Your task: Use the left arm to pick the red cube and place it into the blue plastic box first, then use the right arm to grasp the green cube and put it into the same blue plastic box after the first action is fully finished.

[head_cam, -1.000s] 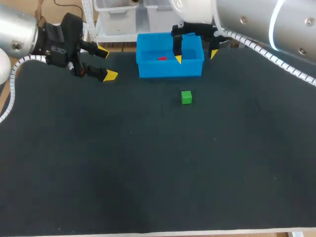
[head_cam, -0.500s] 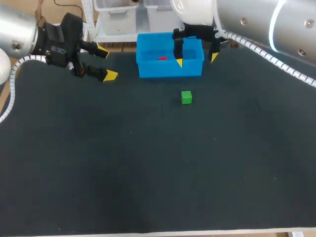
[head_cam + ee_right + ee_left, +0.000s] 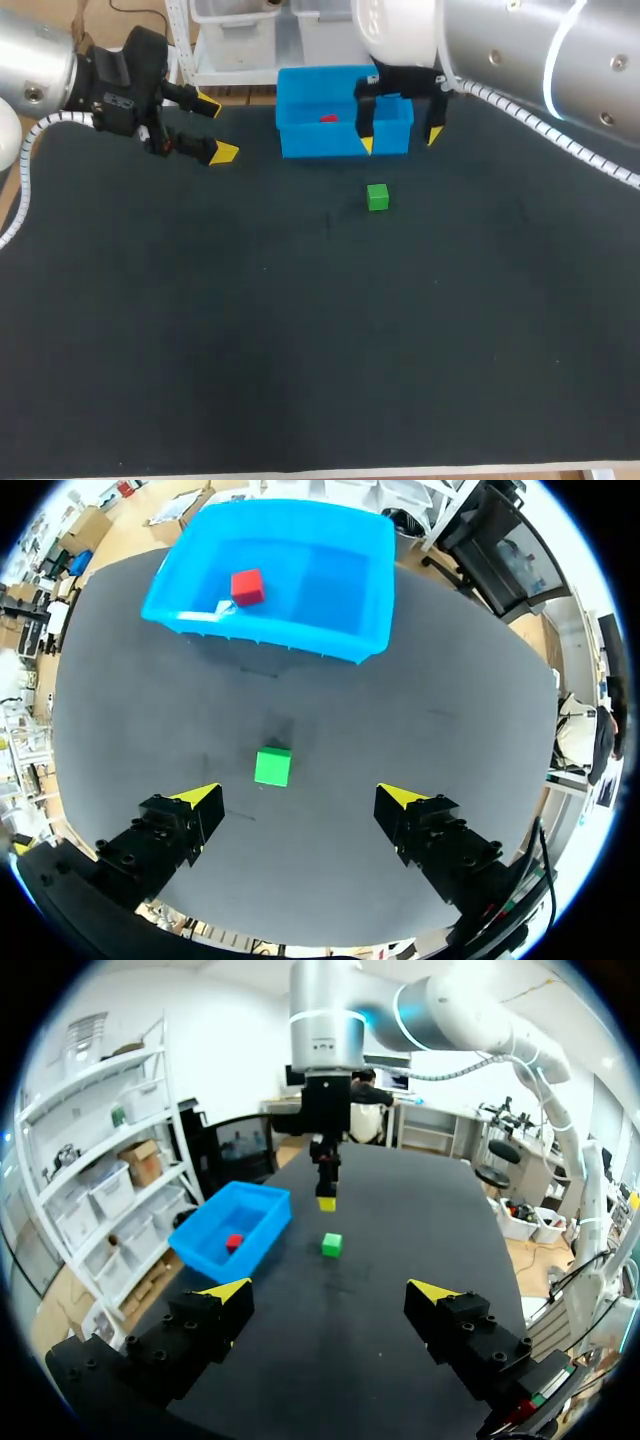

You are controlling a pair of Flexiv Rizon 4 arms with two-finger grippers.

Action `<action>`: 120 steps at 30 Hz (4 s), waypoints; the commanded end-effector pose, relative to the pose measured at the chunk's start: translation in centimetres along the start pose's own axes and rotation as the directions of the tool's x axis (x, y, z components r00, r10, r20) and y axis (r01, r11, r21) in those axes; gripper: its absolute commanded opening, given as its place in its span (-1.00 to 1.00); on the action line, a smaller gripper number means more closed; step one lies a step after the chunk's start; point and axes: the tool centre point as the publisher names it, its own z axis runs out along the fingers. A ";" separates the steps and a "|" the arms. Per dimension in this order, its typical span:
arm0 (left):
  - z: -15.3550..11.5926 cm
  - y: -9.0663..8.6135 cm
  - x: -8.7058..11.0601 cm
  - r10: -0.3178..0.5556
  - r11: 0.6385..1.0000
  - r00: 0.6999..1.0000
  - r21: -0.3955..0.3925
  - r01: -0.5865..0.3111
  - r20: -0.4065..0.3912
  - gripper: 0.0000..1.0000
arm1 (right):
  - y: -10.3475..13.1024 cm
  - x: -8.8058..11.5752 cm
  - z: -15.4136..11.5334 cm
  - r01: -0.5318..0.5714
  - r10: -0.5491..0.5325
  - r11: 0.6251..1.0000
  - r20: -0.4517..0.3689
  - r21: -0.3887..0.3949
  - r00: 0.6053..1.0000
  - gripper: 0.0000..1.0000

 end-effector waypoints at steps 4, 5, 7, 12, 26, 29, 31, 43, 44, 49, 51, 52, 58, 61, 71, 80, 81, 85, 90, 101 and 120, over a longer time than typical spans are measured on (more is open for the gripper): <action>0.0 0.1 0.1 0.003 1.000 1.000 0.002 -0.003 0.004 1.00 | 0.8 -0.6 1.5 -0.020 0.020 1.000 -0.020 -0.003 1.000 1.00; 0.0 0.1 0.1 0.003 1.000 1.000 0.002 -0.003 0.004 1.00 | 1.0 -0.6 1.7 -0.020 0.020 1.000 -0.022 -0.003 1.000 1.00; 0.0 0.1 0.1 0.003 1.000 1.000 0.002 -0.003 0.004 1.00 | 1.3 -0.7 2.2 -0.021 0.021 1.000 -0.025 -0.005 0.999 1.00; 0.0 0.1 0.1 0.003 1.000 1.000 0.002 -0.003 0.004 1.00 | 2.4 -0.8 3.3 -0.011 0.011 1.000 -0.025 -0.016 1.000 1.00; 0.0 0.1 0.1 0.003 1.000 1.000 0.002 -0.003 0.004 1.00 | 3.1 -0.6 6.7 0.000 0.000 1.000 0.000 0.007 1.000 1.00; 0.0 0.1 0.1 0.003 1.000 1.000 0.002 -0.003 0.004 1.00 | 3.1 -0.5 7.0 0.000 0.000 1.000 0.000 0.009 1.000 1.00; 0.0 0.1 0.1 0.003 1.000 1.000 0.002 -0.003 0.004 1.00 | 3.0 -0.5 7.3 -0.002 0.002 1.000 0.000 0.008 1.000 1.00; 0.0 0.1 0.1 0.003 1.000 1.000 0.002 -0.003 0.004 1.00 | 2.6 0.0 9.0 -0.017 0.017 1.000 -0.007 -0.005 1.000 1.00; 0.0 0.1 0.1 0.003 1.000 1.000 0.002 -0.003 0.004 1.00 | 2.5 0.0 9.1 -0.018 0.018 1.000 -0.008 -0.006 1.000 1.00; 0.0 0.1 0.1 0.003 1.000 1.000 0.002 -0.003 0.004 1.00 | 2.4 0.2 9.4 -0.024 0.024 1.000 -0.009 -0.012 1.000 1.00; 0.0 0.1 0.1 0.003 1.000 1.000 0.002 -0.003 0.004 1.00 | 2.4 0.2 9.5 -0.026 0.026 1.000 -0.009 -0.014 1.000 1.00; 0.0 0.1 0.1 0.003 1.000 1.000 0.002 -0.003 0.004 1.00 | 2.4 0.3 9.6 -0.027 0.027 1.000 -0.009 -0.014 1.000 1.00; 0.0 0.1 0.1 0.003 1.000 1.000 0.002 -0.003 0.004 1.00 | 2.4 0.5 10.1 -0.027 0.027 0.999 -0.021 -0.018 0.999 1.00; 0.0 0.1 0.1 0.003 1.000 1.000 0.002 -0.003 0.004 1.00 | 2.4 0.6 10.2 -0.028 0.027 0.999 -0.025 -0.021 0.999 1.00; 0.0 0.1 0.1 0.003 1.000 1.000 0.002 -0.003 0.004 1.00 | 2.5 1.1 10.3 -0.027 0.027 0.999 -0.040 -0.020 0.999 -1.00; 0.0 0.1 0.1 0.003 1.000 1.000 0.002 -0.003 0.004 1.00 | 2.2 1.7 9.0 -0.023 0.024 1.000 -0.038 0.002 0.999 -1.00; 0.0 0.1 0.1 0.003 1.000 1.000 0.002 -0.003 0.004 1.00 | 2.1 1.8 8.7 -0.024 0.025 1.000 -0.034 0.005 0.999 -1.00; 0.0 0.1 0.1 0.003 1.000 1.000 0.002 -0.003 0.004 1.00 | 1.6 1.7 6.7 -0.027 0.027 1.000 -0.003 0.008 1.000 -1.00; 0.0 0.1 0.1 0.003 1.000 1.000 0.002 -0.003 0.004 1.00 | 1.1 1.4 3.6 -0.021 0.020 1.000 0.061 0.013 0.998 -1.00; 0.0 0.1 0.1 0.003 1.000 1.000 0.002 -0.003 0.004 1.00 | 0.4 0.8 -2.7 0.019 -0.020 1.000 0.191 0.009 0.981 -1.00; 0.0 0.1 0.1 0.003 1.000 1.000 0.002 -0.003 0.004 1.00 | -0.4 -0.5 -6.6 0.138 -0.085 0.979 0.318 -0.147 0.944 -1.00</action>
